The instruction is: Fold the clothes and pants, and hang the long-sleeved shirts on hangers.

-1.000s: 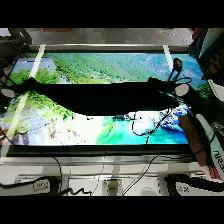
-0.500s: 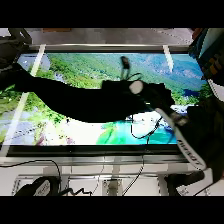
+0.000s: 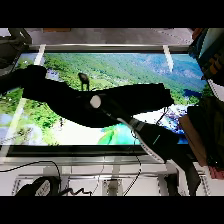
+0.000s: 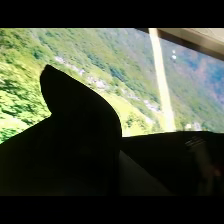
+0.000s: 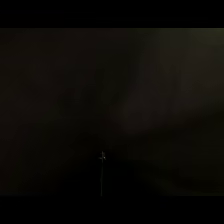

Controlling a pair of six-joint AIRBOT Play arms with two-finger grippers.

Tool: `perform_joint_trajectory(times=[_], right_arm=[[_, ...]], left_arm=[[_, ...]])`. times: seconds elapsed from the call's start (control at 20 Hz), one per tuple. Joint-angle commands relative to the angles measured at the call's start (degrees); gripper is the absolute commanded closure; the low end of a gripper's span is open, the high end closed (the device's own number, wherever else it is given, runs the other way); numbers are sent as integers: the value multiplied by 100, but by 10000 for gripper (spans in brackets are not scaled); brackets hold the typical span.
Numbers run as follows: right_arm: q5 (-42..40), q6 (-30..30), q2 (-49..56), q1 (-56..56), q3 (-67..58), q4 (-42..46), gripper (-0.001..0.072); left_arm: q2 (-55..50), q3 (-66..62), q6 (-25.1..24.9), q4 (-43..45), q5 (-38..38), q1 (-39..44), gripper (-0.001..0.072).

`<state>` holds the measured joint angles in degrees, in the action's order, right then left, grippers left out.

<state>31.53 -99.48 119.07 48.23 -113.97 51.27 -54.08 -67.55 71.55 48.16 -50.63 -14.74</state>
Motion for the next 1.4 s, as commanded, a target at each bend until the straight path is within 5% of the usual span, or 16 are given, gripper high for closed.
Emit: perform_joint_trajectory(times=[0.0,0.3,0.55,0.75,0.8,0.9,1.1,1.35], right_arm=[[-328,-201,229,284,-216,151,693],[1416,-179,-153,-627,-214,1279,691],[3353,-133,-872,-2138,-214,2675,691],[4194,-138,-1220,-3224,-195,2852,691],[4365,-138,-1239,-3407,-197,2848,691],[4857,-109,-1239,-3698,-179,2863,690],[5729,772,-1239,-4225,-168,2874,690],[5700,1495,-1410,-4509,-46,2568,691]], left_arm=[[-2,13,-4,-236,-83,26,696],[-898,15,-116,-240,-26,787,696],[-2352,13,-573,-243,1045,2804,697],[-3195,13,-579,-208,1311,4179,695],[-3327,13,-577,-129,1305,4358,635],[-3377,11,-503,28,1198,4430,-13],[-2951,11,-44,122,590,3377,174],[-2564,61,-177,654,-942,1038,180]])
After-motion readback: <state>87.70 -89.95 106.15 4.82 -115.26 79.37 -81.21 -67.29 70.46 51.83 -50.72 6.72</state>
